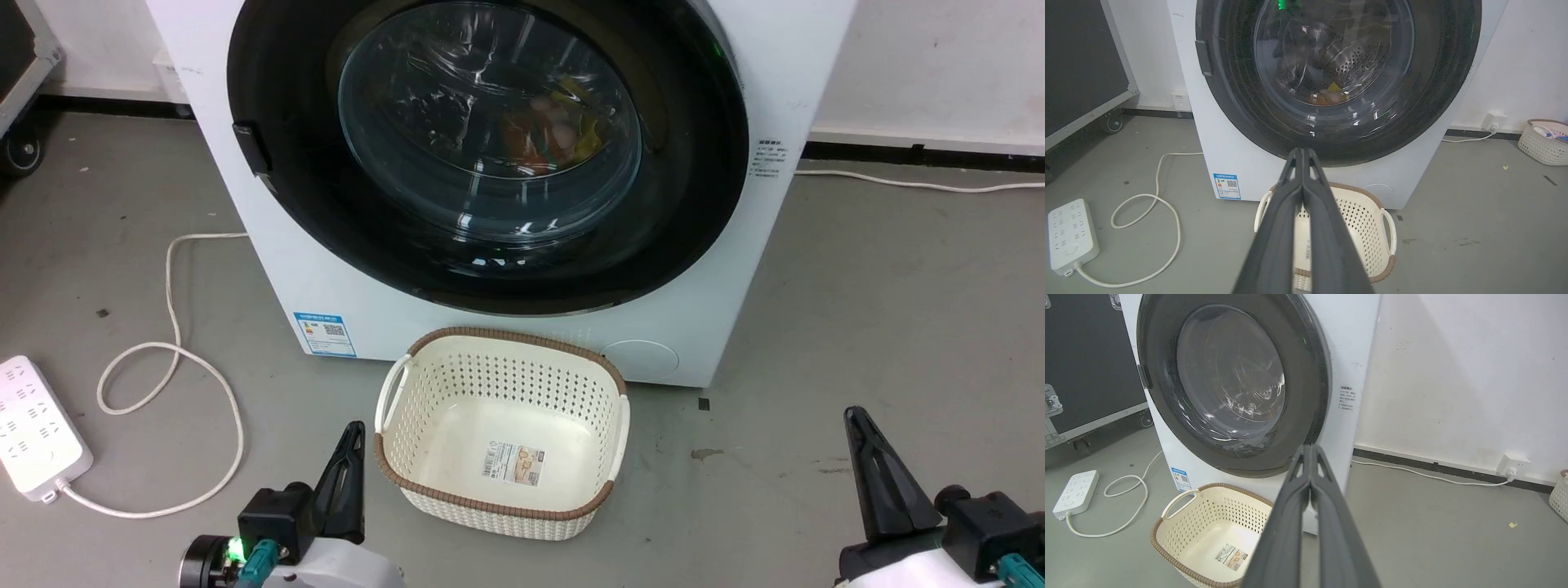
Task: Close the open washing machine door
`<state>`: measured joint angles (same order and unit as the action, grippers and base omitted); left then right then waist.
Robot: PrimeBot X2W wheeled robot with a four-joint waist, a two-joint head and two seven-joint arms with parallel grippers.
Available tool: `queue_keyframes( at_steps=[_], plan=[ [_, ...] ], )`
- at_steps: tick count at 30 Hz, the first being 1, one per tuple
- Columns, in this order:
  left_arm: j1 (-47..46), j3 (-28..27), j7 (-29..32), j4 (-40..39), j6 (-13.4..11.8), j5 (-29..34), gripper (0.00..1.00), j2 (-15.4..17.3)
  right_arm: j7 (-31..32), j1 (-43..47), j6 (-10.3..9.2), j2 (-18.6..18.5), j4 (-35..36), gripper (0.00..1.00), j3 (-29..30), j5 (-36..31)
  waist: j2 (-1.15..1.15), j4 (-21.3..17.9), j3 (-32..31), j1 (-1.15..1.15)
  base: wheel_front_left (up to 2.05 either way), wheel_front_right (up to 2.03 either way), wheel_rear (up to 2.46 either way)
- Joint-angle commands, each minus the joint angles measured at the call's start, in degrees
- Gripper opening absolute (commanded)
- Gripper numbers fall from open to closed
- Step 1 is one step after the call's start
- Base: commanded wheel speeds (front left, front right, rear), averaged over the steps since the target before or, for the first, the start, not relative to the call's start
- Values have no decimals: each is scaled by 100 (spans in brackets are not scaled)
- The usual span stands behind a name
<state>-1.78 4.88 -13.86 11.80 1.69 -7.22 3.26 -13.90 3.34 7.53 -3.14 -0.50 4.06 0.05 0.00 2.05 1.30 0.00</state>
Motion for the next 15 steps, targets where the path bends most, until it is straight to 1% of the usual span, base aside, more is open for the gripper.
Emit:
queue_keyframes(
  at_steps=[1, 15],
  plan=[
    [13, -16, 28, -45, -11, 26, 0, 1, 24, -22, 0, 2, 5, 0, -13, 0, 0, -2, -1, 0, 0, 0, 0],
    [33, -73, 192, -182, -30, 110, 0, -3, 189, -60, -1, 5, 10, 0, -61, -1, 0, -26, -16, 0, 0, 0, 0]
  ],
)
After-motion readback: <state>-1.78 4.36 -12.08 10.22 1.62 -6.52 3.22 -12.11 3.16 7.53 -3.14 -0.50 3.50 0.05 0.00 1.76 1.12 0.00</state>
